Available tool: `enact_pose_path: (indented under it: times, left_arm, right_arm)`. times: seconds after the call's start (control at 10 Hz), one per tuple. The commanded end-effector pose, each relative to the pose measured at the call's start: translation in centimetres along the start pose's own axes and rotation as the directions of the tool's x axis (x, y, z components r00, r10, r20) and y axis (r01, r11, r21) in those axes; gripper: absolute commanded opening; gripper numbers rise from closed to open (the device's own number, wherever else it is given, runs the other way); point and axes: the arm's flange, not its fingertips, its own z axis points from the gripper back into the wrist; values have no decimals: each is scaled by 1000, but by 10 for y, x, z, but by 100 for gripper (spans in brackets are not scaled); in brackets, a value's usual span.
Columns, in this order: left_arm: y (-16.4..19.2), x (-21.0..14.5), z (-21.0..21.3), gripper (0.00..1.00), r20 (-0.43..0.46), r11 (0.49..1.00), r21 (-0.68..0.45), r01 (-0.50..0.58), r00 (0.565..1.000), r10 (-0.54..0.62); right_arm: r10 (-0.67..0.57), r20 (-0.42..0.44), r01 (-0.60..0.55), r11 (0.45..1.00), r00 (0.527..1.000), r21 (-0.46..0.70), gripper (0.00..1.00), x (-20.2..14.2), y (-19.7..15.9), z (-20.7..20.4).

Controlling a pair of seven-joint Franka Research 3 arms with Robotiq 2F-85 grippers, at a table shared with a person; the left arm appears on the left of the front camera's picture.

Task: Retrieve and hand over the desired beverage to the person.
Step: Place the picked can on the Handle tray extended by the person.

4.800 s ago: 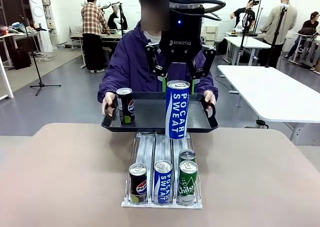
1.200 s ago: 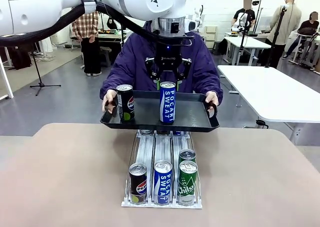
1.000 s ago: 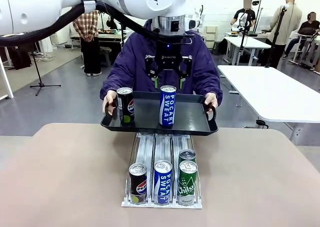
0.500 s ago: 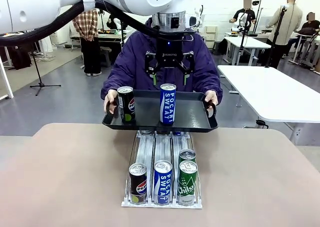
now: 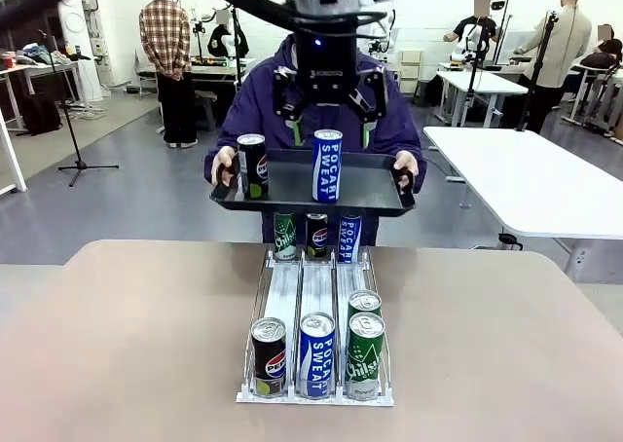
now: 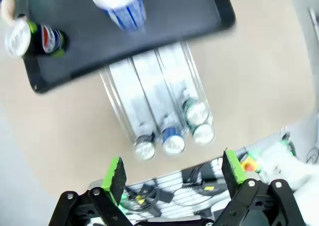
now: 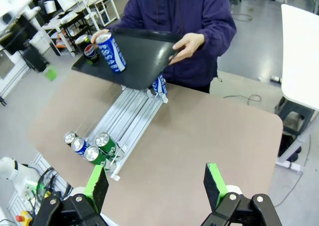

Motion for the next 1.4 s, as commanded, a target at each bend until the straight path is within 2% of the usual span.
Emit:
enact_pose_path:
  times: [0.0,0.2,0.5,0.8,0.9,1.3]
  left_arm:
    - [53,-78,-2,100,67,988,-14,156,986,-154]
    - [86,-121,12,100,128,973,-65,221,969,-212]
    - [114,-149,25,100,159,962,-142,234,964,-211]
    - [139,-147,21,100,154,968,-176,177,977,-150]
    - [126,-151,31,100,151,970,-140,198,973,-177]
    - [126,-151,31,100,151,970,-140,198,973,-177]
  right_arm:
    - [4,5,-4,1000,1000,22,100,1,0,-2]
    - [4,5,-4,1000,1000,22,100,1,0,-2]
    - [4,5,-4,1000,1000,22,100,1,0,-2]
    - [4,5,-4,1000,1000,22,100,1,0,-2]
    - [4,5,-4,1000,1000,22,100,1,0,-2]
    - [4,5,-4,1000,1000,22,100,1,0,-2]
